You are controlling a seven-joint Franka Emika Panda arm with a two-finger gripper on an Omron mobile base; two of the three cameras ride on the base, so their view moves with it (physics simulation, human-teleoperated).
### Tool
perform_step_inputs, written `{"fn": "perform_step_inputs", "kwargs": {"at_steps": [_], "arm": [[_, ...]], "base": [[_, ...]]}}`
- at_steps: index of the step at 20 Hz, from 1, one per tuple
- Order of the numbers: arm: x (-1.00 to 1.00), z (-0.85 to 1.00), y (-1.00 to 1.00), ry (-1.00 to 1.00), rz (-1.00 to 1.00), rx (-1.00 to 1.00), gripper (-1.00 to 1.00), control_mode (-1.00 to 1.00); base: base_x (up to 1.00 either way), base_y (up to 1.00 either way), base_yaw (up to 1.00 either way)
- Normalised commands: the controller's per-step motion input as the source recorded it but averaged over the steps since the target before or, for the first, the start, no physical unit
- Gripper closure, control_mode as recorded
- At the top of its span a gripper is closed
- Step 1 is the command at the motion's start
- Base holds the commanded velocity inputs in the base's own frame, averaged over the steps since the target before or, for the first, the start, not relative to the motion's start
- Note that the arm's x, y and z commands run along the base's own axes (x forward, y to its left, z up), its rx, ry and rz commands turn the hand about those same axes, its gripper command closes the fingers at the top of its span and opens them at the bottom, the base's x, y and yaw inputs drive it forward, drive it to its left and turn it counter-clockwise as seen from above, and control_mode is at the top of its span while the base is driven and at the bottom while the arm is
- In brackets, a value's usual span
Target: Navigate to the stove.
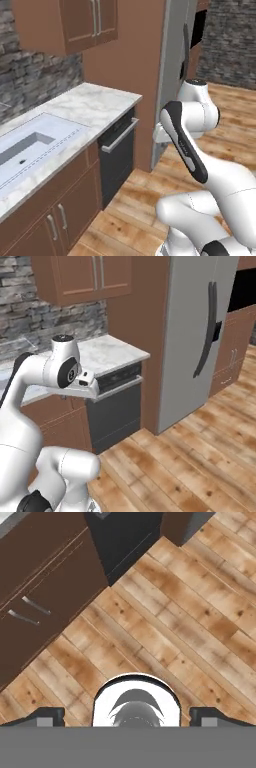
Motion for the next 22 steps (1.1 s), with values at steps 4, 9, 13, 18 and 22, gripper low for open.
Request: {"fn": "perform_step_inputs", "kwargs": {"at_steps": [4, 9, 13, 18, 22], "arm": [[0.00, 0.00, 0.00, 0.00, 0.00, 0.00, -1.00, 1.00], [0.00, 0.00, 0.00, 0.00, 0.00, 0.00, -1.00, 1.00], [0.00, 0.00, 0.00, 0.00, 0.00, 0.00, -1.00, 1.00], [0.00, 0.00, 0.00, 0.00, 0.00, 0.00, -1.00, 1.00], [0.00, 0.00, 0.00, 0.00, 0.00, 0.00, -1.00, 1.00]], "base": [[-0.30, -0.45, -0.55], [-0.01, -0.60, -0.57], [0.00, -0.56, -0.56], [0.11, -0.38, -0.55], [0.53, -0.08, -0.54]]}}
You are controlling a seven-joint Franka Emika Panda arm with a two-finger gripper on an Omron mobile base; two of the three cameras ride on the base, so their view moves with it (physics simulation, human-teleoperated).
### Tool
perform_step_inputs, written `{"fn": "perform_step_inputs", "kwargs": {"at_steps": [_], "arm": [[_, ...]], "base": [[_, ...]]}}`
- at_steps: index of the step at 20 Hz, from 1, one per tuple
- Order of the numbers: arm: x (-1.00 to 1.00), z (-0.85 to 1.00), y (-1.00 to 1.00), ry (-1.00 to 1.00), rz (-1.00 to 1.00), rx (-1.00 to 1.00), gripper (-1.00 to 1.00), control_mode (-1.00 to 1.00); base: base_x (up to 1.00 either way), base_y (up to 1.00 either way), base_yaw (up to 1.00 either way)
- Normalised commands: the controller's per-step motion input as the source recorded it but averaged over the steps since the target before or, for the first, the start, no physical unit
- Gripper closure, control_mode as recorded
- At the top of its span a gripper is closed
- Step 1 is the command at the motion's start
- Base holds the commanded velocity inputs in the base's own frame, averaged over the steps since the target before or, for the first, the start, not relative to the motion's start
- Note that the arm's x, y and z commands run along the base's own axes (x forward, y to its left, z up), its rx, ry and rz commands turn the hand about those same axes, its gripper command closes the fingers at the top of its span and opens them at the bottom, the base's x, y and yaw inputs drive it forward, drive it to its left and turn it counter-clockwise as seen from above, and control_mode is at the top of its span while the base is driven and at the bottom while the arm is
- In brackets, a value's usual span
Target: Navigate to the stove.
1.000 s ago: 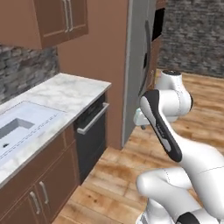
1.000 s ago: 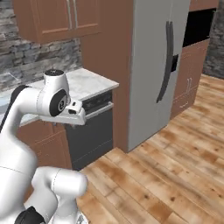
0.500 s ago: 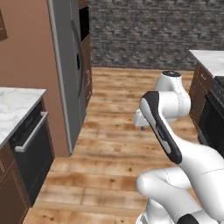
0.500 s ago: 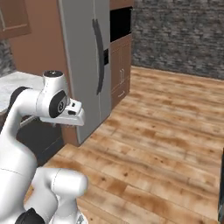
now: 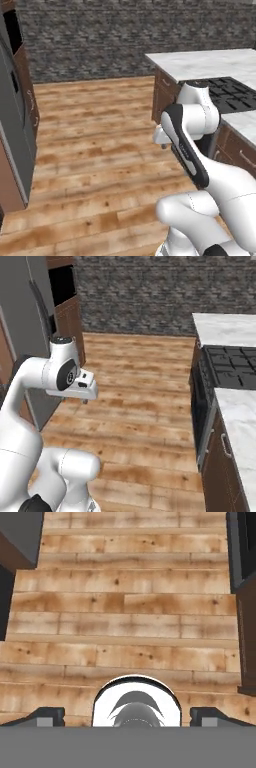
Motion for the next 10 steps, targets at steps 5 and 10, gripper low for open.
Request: {"fn": "perform_step_inputs", "kwargs": {"at_steps": [5, 10], "arm": [[0.00, 0.00, 0.00, 0.00, 0.00, 0.00, -1.00, 1.00], [0.00, 0.00, 0.00, 0.00, 0.00, 0.00, -1.00, 1.00]], "base": [[0.89, 0.00, -0.50], [1.00, 0.00, -0.49]]}}
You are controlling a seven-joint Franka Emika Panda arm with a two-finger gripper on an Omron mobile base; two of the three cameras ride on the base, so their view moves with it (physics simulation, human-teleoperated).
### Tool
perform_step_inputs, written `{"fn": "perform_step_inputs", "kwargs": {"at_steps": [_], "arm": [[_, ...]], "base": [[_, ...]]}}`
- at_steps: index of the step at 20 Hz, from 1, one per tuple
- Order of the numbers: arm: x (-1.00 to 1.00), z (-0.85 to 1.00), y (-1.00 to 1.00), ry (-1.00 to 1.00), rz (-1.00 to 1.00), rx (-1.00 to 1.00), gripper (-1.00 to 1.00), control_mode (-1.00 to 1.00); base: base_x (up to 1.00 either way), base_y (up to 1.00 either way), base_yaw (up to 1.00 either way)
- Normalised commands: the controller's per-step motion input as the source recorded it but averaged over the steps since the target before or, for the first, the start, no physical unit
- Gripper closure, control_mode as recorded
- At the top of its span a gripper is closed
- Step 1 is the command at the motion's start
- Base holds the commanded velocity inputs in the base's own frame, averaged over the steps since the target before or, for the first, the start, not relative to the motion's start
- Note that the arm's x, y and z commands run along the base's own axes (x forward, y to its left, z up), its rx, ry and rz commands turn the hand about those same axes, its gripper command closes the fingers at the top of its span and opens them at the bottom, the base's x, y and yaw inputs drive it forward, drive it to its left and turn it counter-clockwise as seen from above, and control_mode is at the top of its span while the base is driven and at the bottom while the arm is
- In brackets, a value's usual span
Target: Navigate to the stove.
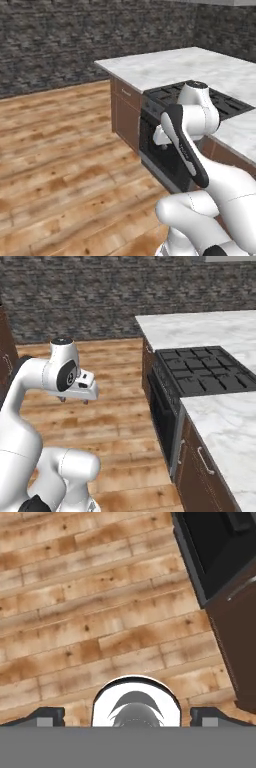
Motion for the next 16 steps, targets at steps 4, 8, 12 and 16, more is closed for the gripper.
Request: {"fn": "perform_step_inputs", "kwargs": {"at_steps": [4, 8, 12, 16], "arm": [[0.00, 0.00, 0.00, 0.00, 0.00, 0.00, -1.00, 1.00], [0.00, 0.00, 0.00, 0.00, 0.00, 0.00, -1.00, 1.00], [0.00, 0.00, 0.00, 0.00, 0.00, 0.00, -1.00, 1.00], [0.00, 0.00, 0.00, 0.00, 0.00, 0.00, -1.00, 1.00]], "base": [[1.00, 0.00, -0.52], [0.95, 0.00, -0.53], [0.89, 0.00, -0.54], [0.88, 0.02, -0.55]]}}
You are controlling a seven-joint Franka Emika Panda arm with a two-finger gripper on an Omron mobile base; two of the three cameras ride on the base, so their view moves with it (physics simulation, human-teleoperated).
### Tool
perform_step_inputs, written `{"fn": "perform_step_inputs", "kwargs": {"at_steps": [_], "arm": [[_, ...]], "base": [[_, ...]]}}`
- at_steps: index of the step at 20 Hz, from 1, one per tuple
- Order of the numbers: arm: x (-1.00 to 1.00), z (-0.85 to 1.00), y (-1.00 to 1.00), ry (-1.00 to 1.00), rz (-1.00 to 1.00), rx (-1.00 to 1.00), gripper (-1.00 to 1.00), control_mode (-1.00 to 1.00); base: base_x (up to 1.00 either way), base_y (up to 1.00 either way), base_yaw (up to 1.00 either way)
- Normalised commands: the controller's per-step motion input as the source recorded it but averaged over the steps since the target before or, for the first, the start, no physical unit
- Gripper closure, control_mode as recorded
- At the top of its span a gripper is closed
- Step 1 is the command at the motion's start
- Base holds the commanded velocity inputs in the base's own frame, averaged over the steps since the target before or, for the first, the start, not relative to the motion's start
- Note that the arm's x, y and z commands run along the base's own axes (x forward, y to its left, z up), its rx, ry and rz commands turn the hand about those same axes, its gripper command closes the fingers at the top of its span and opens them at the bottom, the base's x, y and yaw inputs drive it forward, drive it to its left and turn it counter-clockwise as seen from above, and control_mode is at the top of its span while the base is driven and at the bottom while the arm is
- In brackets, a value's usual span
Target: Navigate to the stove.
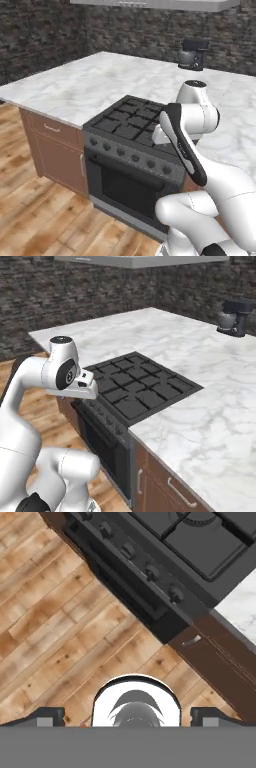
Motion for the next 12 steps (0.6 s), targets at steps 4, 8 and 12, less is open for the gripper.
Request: {"fn": "perform_step_inputs", "kwargs": {"at_steps": [4, 8, 12], "arm": [[0.00, 0.00, 0.00, 0.00, 0.00, 0.00, -1.00, 1.00], [0.00, 0.00, 0.00, 0.00, 0.00, 0.00, -1.00, 1.00], [0.00, 0.00, 0.00, 0.00, 0.00, 0.00, -1.00, 1.00]], "base": [[0.61, 0.12, -0.52], [0.12, 0.36, -0.46], [0.00, 0.57, -0.39]]}}
